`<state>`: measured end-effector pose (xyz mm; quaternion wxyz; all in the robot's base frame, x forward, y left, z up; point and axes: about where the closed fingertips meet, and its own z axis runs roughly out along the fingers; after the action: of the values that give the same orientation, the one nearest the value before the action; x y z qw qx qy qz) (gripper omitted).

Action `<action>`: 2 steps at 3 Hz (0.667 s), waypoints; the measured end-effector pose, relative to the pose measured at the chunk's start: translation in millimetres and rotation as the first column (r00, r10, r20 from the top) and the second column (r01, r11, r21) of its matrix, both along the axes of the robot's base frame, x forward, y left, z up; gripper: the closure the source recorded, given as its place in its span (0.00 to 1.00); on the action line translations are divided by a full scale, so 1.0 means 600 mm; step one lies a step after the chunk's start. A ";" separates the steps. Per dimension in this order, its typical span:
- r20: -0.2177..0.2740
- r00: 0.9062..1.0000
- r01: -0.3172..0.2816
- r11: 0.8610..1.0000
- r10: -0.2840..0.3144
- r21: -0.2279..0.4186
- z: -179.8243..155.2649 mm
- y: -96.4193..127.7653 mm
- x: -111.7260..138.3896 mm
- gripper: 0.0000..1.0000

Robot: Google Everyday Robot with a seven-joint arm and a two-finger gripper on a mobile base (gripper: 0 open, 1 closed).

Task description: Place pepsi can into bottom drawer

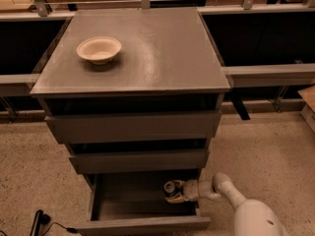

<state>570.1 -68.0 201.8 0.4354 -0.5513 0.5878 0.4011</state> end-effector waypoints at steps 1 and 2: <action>-0.001 1.000 -0.002 1.000 0.002 0.001 -0.001 0.001 -0.001 1.00; -0.003 1.000 0.013 1.000 -0.013 0.016 -0.009 0.005 -0.001 1.00</action>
Offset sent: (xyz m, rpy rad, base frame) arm 0.0017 -0.0021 -0.0096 0.0308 -0.0002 -0.0406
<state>569.3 -65.3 196.7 0.4415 -0.5434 0.5887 0.4040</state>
